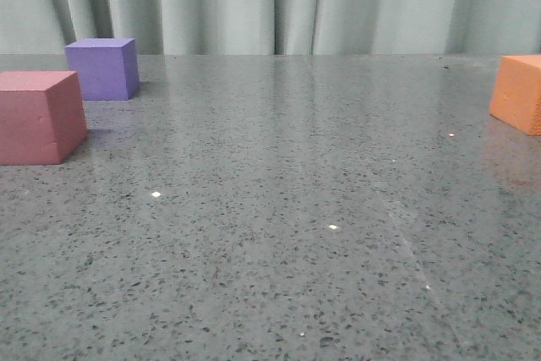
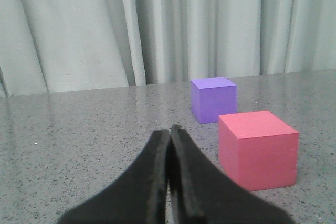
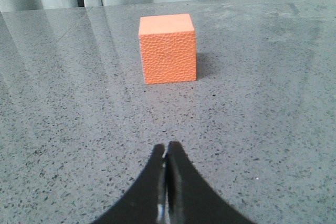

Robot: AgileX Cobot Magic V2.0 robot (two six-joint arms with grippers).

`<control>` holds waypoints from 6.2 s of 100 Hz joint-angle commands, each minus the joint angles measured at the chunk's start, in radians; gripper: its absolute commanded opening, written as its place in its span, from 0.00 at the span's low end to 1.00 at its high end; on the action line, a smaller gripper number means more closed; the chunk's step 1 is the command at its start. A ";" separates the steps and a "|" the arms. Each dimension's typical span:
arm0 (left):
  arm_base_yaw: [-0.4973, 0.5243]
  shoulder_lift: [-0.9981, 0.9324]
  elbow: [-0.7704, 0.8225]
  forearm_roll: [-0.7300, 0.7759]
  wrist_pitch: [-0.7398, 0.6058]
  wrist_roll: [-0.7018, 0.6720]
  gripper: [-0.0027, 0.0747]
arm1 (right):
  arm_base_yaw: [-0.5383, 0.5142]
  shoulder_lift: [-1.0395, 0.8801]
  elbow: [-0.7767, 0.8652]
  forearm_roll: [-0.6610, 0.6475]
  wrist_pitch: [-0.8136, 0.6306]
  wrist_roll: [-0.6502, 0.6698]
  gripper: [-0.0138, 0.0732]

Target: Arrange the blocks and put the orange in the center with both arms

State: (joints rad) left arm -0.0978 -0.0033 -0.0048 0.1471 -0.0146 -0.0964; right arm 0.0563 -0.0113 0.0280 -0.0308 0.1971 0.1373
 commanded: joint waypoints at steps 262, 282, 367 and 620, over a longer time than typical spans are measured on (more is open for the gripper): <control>-0.002 -0.034 0.054 -0.009 -0.077 -0.009 0.02 | -0.004 1.299 -1.037 -0.051 0.197 -0.022 0.90; -0.002 -0.034 0.054 -0.009 -0.077 -0.009 0.02 | -0.004 1.381 -1.070 -0.051 0.201 -0.022 0.90; -0.002 -0.034 0.054 -0.009 -0.077 -0.009 0.02 | 0.085 1.473 -1.185 0.031 0.336 -0.022 0.44; -0.002 -0.034 0.054 -0.009 -0.077 -0.009 0.02 | 0.411 1.341 -1.337 -0.473 0.479 0.473 0.90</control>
State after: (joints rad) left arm -0.0978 -0.0033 -0.0048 0.1471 -0.0146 -0.0964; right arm 0.5100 1.4626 -1.3771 -0.4597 0.7422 0.6282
